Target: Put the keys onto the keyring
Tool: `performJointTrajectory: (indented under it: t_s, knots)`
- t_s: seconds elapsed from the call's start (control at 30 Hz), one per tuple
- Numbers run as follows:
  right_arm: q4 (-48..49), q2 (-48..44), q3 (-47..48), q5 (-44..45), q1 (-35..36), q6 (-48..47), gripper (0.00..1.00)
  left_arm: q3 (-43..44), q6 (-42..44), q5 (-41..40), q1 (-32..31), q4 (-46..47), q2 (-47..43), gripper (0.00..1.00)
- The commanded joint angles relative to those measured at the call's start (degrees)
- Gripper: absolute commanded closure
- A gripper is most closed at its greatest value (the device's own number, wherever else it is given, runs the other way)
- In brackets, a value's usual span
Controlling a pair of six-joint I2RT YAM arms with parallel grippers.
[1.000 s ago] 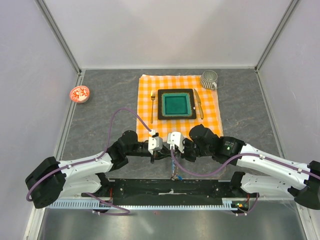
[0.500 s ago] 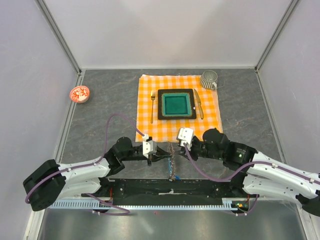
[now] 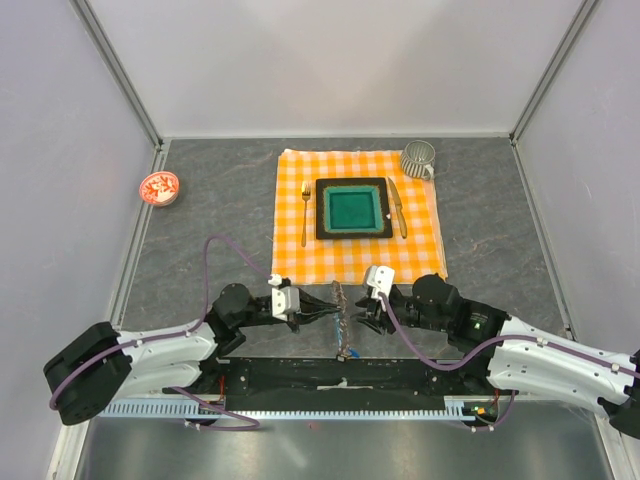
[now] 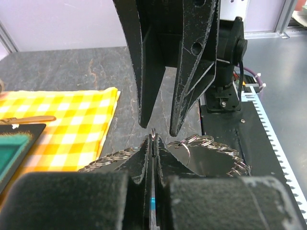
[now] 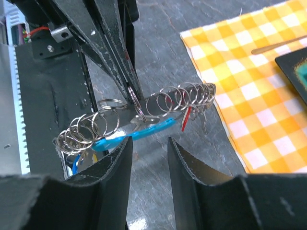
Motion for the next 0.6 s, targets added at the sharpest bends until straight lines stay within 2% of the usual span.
performJointTrajectory:
  t_s: [0.0, 0.33, 0.57]
  knots:
    - [6.26, -0.45, 0.31, -2.26, 0.33, -0.04, 0.57, 0.15, 0.00, 0.05, -0.22, 6.64, -2.31, 0.98]
    - [8.37, 0.43, 1.10, -4.01, 0.33, -2.15, 0.57, 0.58, 0.53, 2.60, -0.22, 5.41, -3.20, 0.98]
    - [8.72, 1.75, 1.10, -6.21, 0.33, -2.77, 0.65, 1.20, 0.53, 3.48, -0.14, 5.94, -3.20, 0.98]
